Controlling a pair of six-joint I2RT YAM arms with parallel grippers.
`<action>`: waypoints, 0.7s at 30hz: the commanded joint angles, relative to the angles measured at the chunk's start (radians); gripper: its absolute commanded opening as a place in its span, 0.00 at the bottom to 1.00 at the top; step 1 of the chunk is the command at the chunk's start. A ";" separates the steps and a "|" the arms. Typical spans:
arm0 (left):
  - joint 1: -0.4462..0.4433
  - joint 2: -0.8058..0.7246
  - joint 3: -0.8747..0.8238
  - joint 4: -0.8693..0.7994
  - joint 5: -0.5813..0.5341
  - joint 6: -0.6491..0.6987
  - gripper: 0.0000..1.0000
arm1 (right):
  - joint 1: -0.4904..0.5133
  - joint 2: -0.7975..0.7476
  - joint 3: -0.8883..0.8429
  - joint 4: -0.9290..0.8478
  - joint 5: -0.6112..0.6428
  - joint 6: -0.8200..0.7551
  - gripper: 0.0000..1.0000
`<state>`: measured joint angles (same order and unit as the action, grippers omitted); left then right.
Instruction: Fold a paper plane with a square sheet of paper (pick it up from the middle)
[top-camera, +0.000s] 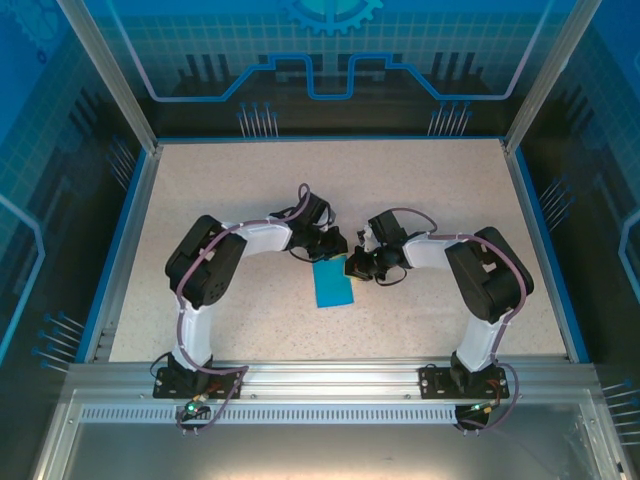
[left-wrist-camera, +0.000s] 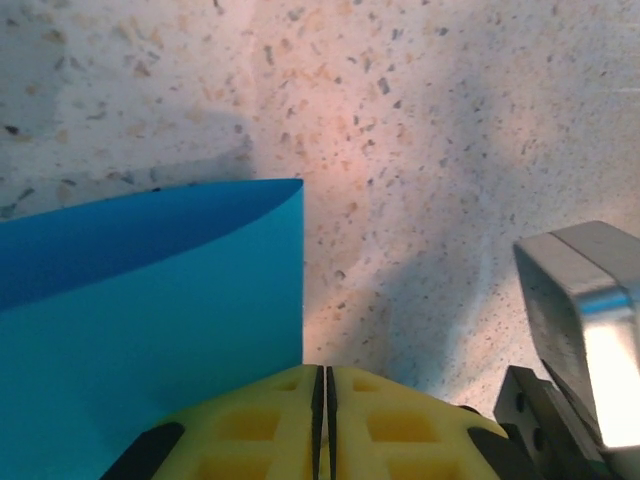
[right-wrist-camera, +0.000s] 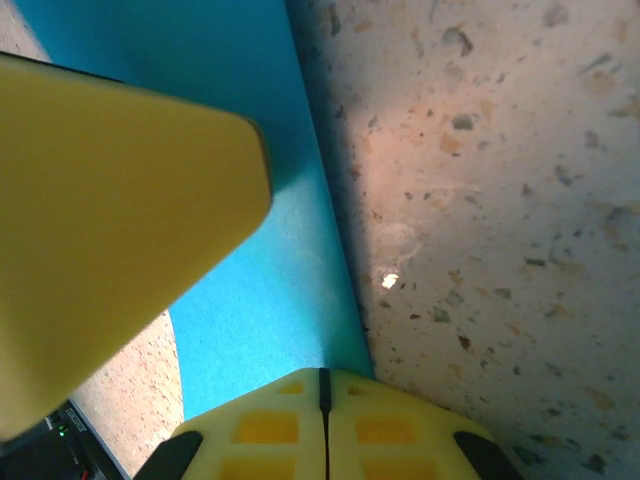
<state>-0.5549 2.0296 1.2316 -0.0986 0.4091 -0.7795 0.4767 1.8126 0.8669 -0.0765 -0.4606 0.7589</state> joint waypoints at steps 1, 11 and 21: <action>-0.006 0.035 0.037 -0.002 -0.005 0.016 0.10 | -0.005 0.036 -0.036 -0.055 0.018 -0.013 0.04; -0.005 0.078 0.063 -0.064 -0.062 0.056 0.08 | -0.003 -0.011 -0.087 -0.063 -0.041 -0.033 0.04; -0.006 0.093 0.052 -0.060 -0.067 0.060 0.07 | 0.024 -0.116 -0.198 -0.109 -0.063 -0.043 0.05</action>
<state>-0.5613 2.0789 1.2728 -0.1284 0.3828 -0.7490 0.4797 1.7123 0.7223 -0.0406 -0.5053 0.7322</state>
